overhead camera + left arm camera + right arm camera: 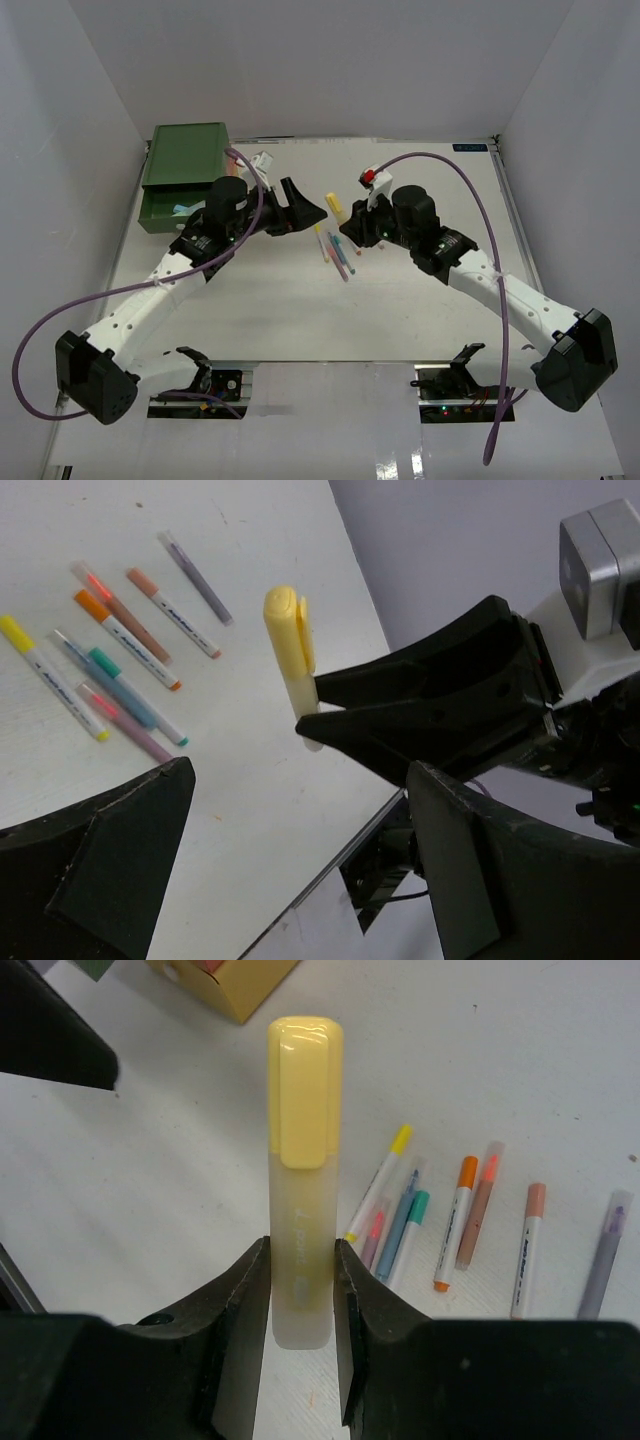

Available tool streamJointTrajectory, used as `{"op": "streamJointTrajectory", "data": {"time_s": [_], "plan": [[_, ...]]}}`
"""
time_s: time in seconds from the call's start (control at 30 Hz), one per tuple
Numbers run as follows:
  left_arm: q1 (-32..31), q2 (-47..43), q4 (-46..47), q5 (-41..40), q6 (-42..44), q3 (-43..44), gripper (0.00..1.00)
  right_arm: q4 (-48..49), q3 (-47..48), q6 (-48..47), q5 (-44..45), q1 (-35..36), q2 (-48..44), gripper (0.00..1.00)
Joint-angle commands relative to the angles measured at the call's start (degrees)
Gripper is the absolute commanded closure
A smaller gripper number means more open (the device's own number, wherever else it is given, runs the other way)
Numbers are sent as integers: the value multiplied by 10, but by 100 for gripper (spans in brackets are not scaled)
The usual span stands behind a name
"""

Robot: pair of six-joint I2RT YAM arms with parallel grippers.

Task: Sort the stationery into containers
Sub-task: Place the pen in the drawer.

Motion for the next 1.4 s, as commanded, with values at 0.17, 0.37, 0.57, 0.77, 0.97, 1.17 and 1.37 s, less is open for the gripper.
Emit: {"op": "streamJointTrajectory", "data": {"time_s": [0.17, 0.37, 0.57, 0.77, 0.97, 1.17, 1.37], "plan": [[-116, 86, 79, -183, -40, 62, 4, 39, -38, 19, -5, 5, -51, 69], [-153, 134, 86, -241, -53, 77, 14, 62, -59, 25, 4, 4, -74, 67], [-167, 158, 102, -242, -62, 74, 39, 73, -76, 35, 3, 4, -86, 66], [-168, 156, 117, -233, -65, 70, 77, 80, -87, 42, 3, 4, -90, 61], [-168, 139, 124, -243, -65, 49, 85, 77, -96, 41, 10, 4, -101, 45], [-161, 110, 95, -296, -57, 37, 85, 47, -107, 25, 54, 3, -132, 2], [-74, 45, 30, -297, -50, 47, 84, -33, -132, -15, 129, 3, -190, 10]]}}
